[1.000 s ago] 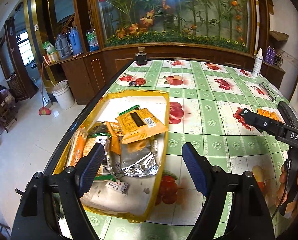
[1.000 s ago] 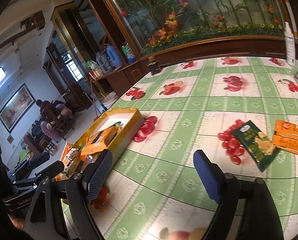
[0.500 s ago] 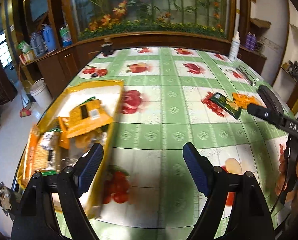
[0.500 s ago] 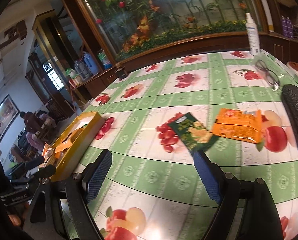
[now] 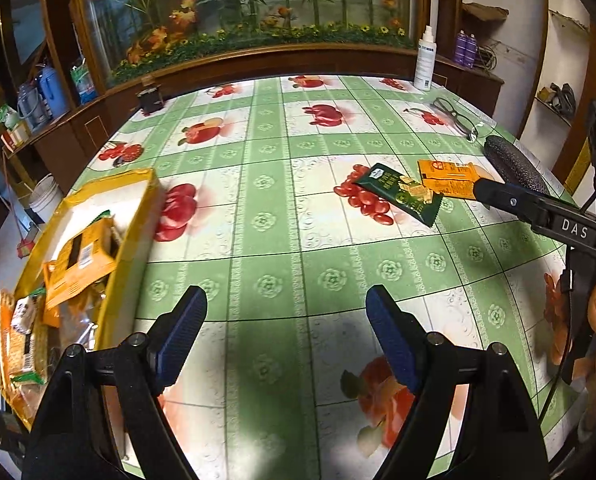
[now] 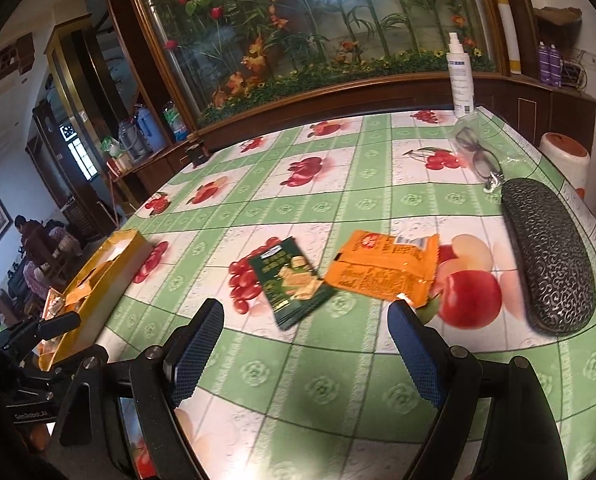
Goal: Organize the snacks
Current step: 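Move both open tools back toward the green bag and orange snack bag, then grasp the dark green cracker bag with the left tool while the right tool grasps the orange snack bag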
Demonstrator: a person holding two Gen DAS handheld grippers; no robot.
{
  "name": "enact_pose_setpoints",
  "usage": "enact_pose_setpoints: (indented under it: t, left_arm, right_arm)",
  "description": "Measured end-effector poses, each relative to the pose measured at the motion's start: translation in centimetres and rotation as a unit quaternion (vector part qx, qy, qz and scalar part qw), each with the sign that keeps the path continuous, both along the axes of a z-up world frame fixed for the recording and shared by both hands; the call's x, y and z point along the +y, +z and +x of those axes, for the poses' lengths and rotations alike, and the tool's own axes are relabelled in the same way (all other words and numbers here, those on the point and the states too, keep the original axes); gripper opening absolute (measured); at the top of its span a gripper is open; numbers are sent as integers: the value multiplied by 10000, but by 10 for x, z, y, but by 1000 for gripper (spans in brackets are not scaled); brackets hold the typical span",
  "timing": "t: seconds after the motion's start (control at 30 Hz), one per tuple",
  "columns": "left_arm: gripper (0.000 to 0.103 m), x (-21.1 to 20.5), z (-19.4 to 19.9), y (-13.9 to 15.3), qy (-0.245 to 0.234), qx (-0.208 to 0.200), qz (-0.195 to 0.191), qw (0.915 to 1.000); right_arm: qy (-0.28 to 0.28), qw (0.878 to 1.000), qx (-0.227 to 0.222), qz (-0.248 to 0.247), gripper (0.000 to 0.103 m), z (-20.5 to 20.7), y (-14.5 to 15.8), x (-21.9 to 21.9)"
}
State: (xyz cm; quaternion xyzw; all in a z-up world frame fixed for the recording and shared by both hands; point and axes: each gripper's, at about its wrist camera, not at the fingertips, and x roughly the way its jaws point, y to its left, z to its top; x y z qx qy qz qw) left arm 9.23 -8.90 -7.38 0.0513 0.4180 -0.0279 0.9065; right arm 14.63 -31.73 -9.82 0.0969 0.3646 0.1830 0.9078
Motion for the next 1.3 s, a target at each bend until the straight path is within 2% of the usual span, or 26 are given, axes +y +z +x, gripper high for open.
enact_pose_setpoints:
  t: [0.17,0.3,0.4,0.53,0.7,0.77,0.83,0.93,1.0,1.13,1.3]
  left_arm:
    - [82,-15,21,-9,-71,177,-178,9997]
    - [82,-28,46,-12,-37,339,-592,9977]
    - [82,-33,62,-14,46,456,-866,9952]
    - [82,-37,73,-16,129,518,-1063,9929]
    - [82,-37,82,-23,196,580,-982,9933]
    - [82,-34,89,-27,265,618,-1018,9925]
    - [82,-31,98,-30,387,641,-1094,9912]
    - [82,-35,114,-35,573,734,-1211,9883]
    - [82,-43,122,-36,632,743,-1234,9876]
    - [82,-67,134,-36,740,730,-1032,9892]
    - [83,-87,148,-45,938,860,-522,9905]
  right_arm:
    - [-46,10000,55,-11,86,26,-3,-13]
    - [-84,9999,107,32,86,60,-3,-21]
    - [50,9999,141,80,86,83,-4,-21]
    - [306,9982,408,323,86,108,-14,-21]
    - [458,9942,915,320,86,108,-34,-22]
    - [515,9942,918,212,86,96,-35,-22]
    - [623,9935,949,-22,86,86,-33,-18]
    - [519,9928,645,-865,86,75,-28,-5]
    - [438,9908,569,-1149,86,75,-27,0]
    - [142,9933,585,-983,86,74,-25,-5]
    - [-102,9947,641,-802,86,67,-26,-17]
